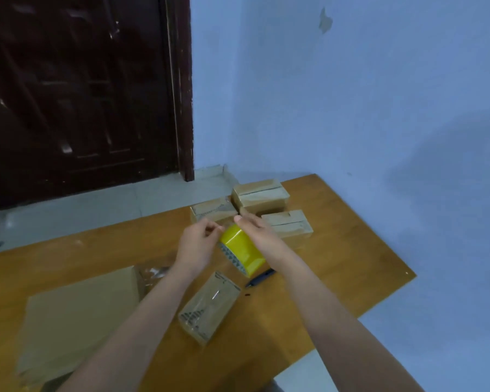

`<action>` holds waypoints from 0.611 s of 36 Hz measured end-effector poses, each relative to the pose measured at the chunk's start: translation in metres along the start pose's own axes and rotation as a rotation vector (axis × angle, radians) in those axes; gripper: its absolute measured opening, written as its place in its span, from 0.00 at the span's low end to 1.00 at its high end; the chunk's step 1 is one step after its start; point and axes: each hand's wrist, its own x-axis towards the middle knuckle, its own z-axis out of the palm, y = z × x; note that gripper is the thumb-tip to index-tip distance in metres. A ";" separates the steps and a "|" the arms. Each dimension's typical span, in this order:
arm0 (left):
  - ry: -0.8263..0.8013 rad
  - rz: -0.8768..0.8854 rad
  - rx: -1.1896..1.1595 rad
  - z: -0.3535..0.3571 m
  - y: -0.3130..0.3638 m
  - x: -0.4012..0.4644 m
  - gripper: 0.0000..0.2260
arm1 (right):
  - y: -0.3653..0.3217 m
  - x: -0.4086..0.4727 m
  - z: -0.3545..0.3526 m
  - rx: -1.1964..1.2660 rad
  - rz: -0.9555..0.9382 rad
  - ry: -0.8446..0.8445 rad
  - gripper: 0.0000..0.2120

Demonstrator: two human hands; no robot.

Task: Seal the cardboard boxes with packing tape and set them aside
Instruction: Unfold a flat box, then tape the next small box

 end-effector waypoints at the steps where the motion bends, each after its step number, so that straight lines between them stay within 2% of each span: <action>1: -0.013 -0.047 -0.049 -0.001 -0.004 0.001 0.13 | 0.003 -0.002 -0.003 0.014 0.028 -0.026 0.21; 5: -0.027 -0.353 -0.333 0.004 -0.015 -0.001 0.11 | 0.013 -0.010 -0.013 -0.021 0.069 -0.088 0.21; 6: -0.050 -0.429 -0.407 0.005 -0.017 -0.002 0.11 | 0.014 -0.010 -0.015 -0.027 0.059 -0.107 0.20; 8: -0.113 -0.521 -0.514 0.008 -0.019 -0.005 0.11 | 0.016 -0.011 -0.019 -0.058 -0.006 -0.145 0.09; 11: -0.135 -0.491 -0.482 0.011 -0.020 -0.002 0.11 | 0.017 -0.011 -0.022 -0.067 -0.058 -0.146 0.10; 14: -0.007 -0.402 -0.431 0.007 -0.021 0.010 0.11 | 0.020 -0.009 -0.021 -0.097 -0.040 -0.102 0.13; 16: 0.084 -0.373 -0.428 -0.002 -0.022 0.019 0.11 | 0.029 -0.006 -0.019 -0.275 0.014 -0.060 0.17; 19: 0.134 -0.329 -0.401 -0.008 -0.027 0.023 0.10 | 0.048 0.000 -0.015 -0.598 0.111 0.002 0.25; 22: 0.126 -0.355 -0.375 0.002 -0.040 0.013 0.10 | 0.065 0.001 -0.015 -0.689 0.174 0.017 0.27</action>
